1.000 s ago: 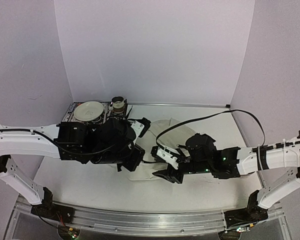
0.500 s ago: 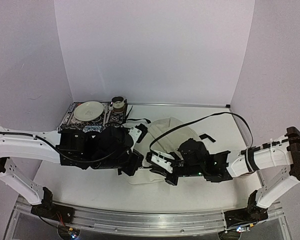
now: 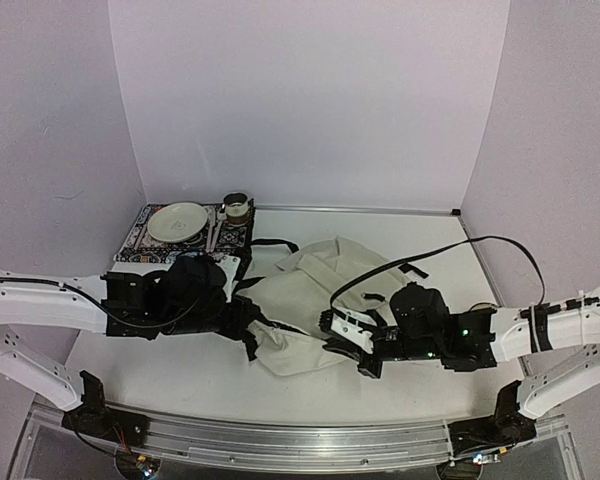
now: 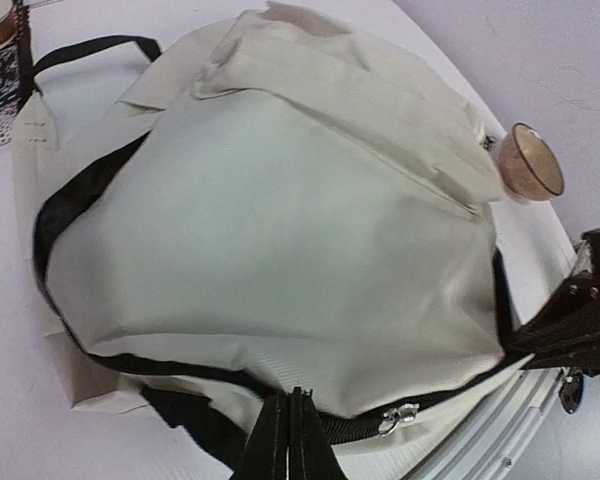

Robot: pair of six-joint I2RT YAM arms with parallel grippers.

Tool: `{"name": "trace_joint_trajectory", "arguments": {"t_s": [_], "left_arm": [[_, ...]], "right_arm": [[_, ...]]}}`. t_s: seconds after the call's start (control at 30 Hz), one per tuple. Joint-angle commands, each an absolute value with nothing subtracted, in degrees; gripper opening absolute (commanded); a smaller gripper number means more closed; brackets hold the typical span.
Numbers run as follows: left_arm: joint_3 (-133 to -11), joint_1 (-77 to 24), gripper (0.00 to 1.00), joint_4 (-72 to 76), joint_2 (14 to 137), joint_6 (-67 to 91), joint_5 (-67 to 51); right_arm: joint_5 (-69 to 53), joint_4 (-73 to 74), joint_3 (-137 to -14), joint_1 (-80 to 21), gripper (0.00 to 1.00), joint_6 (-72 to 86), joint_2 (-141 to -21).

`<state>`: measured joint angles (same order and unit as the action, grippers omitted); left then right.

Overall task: Pack the student bag
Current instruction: Zip the largest pocket of the bag in the student bag.

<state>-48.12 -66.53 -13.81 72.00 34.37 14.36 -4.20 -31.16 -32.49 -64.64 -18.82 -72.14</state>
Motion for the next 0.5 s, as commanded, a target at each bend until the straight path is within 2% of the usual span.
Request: {"name": "trace_joint_trajectory", "arguments": {"t_s": [0.0, 0.1, 0.2, 0.47], "left_arm": [[-46.75, -62.88, 0.00, -15.14, 71.72, 32.98, 19.60], [-46.60, -62.90, 0.00, -12.11, 72.56, 31.68, 15.73], [-44.33, -61.87, 0.00, -12.91, 72.33, 32.68, 20.67], [-39.02, -49.41, 0.00, -11.06, 71.36, 36.19, 23.35]], "right_arm": [[-1.17, -25.53, -28.81, -64.53, 0.00, -15.78, -69.32], [3.45, -25.88, -28.66, -64.43, 0.00, -14.77, -69.66], [7.90, -26.34, -27.94, -64.33, 0.00, -14.88, -68.42], [13.05, -27.29, -20.94, -63.55, 0.00, -14.90, -54.27]]}}
